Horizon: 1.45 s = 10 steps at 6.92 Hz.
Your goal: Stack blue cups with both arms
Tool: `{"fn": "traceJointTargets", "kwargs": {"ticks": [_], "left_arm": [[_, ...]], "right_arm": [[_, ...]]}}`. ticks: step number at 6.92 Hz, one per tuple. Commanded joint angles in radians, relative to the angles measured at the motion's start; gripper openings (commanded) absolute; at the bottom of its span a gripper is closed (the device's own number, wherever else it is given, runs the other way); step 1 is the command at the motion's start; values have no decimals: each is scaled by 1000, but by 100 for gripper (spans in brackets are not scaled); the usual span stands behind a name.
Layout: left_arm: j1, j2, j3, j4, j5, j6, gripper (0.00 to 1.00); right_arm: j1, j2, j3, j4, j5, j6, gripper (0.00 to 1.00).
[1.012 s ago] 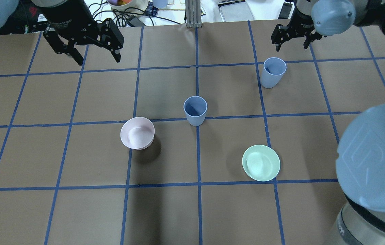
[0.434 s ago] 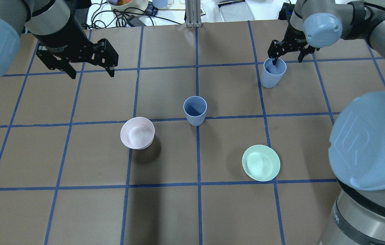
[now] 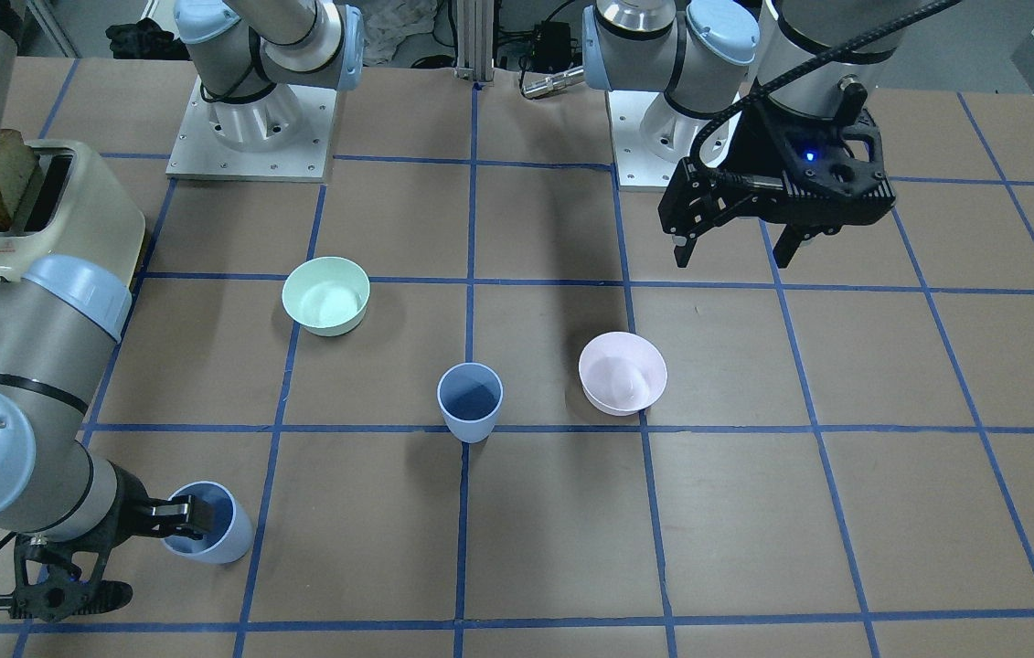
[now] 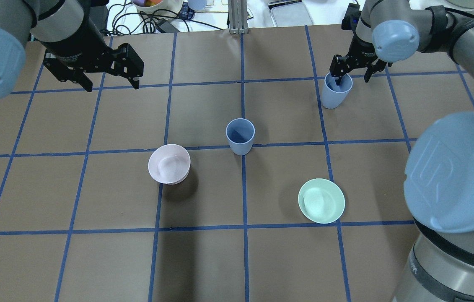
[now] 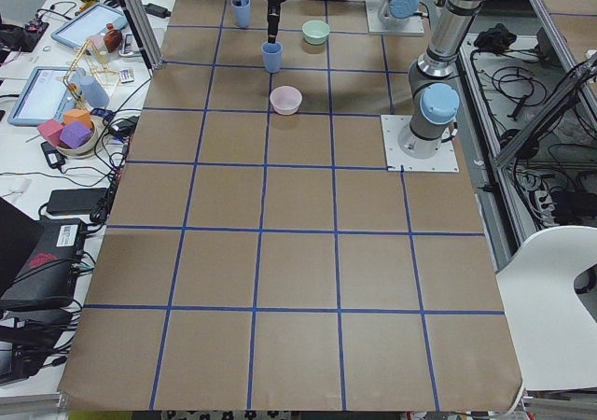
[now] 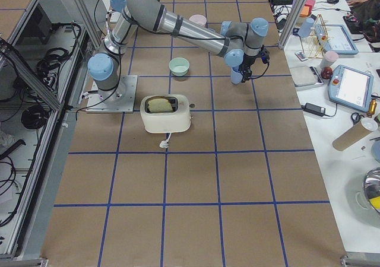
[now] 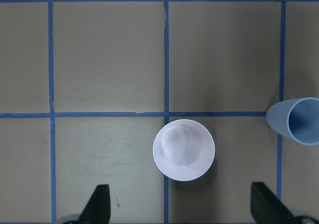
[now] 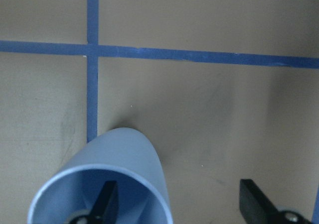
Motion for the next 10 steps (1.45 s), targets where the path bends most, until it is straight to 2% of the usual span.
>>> {"fn": "traceJointTargets", "kwargs": {"ticks": [1,2,3,5,6,8,10], "left_arm": [[4,-8,21,-10,-2,15,100],[3,-8,44,-78,-1,13,100],[3,-8,52,-87,-1,12,100],[1,-5,49,-88,-1,12,100],[1,-5,50,-88,1,12,100],[1,-3,46,-88,1,13,100],[1,-3,44,-88,-4,13,100]], "right_arm": [[2,-4,-6,30,15,1,0],[3,-10,-6,33,41,9,0],[6,-34,-12,62,72,12,0],[38,-82,-14,78,71,32,0],[76,-129,-18,120,75,111,0],[248,-192,-15,160,74,315,0],[349,-252,-2,193,75,432,0]]}}
